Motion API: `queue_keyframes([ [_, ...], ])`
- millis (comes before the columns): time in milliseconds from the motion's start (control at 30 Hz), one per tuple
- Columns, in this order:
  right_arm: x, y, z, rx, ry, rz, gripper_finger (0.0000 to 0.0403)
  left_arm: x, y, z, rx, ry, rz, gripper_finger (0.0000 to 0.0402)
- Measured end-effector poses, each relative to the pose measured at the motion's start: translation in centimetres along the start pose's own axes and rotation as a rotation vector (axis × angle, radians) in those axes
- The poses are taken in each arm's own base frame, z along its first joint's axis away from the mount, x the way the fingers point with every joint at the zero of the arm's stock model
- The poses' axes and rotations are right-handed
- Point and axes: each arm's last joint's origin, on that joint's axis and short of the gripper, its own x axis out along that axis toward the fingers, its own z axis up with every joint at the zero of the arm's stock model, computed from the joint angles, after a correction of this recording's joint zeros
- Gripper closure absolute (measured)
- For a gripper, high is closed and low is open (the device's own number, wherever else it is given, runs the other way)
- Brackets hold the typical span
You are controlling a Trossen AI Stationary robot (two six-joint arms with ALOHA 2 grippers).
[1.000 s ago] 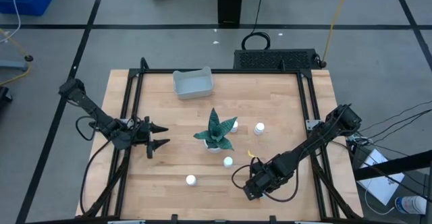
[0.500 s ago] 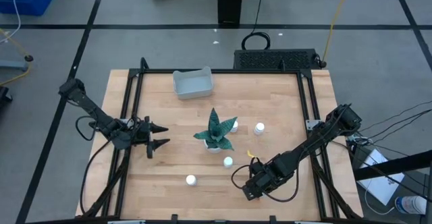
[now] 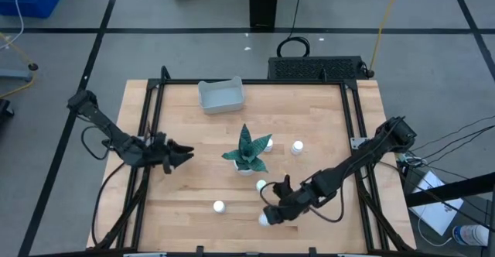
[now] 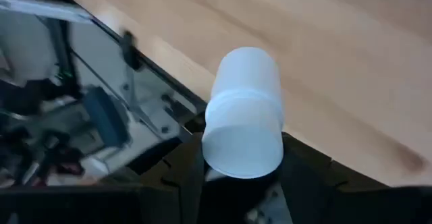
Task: Pick and place pill bottles into a basket
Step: Put the white medicine bottle into the gray bin
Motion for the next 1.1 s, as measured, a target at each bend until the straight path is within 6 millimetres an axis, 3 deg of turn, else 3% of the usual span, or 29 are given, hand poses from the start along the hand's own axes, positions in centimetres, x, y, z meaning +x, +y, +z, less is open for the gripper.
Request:
queue_keyframes([
  [267, -3.2, 2.4, 2.2, -0.081, -0.118, 0.19, 0.0255, -0.2, -1.9, 1.8, -0.289, -0.112, -0.165, 0.0144],
  [433, -4.5, 3.5, 3.3, -0.125, -0.15, 0.29, 0.0253, -0.4, -2.3, 2.4, -0.358, -0.15, -0.209, 0.0144],
  [867, -6.0, 6.2, 5.2, -0.196, -0.239, 0.566, 0.0252, -0.7, -3.2, 2.9, -0.666, -0.016, -0.393, 0.0144],
  [1100, -6.4, 6.6, 6.3, -0.206, -0.275, 0.601, 0.0255, -0.6, -5.8, 4.4, -0.657, 0.044, -0.441, 0.0144],
])
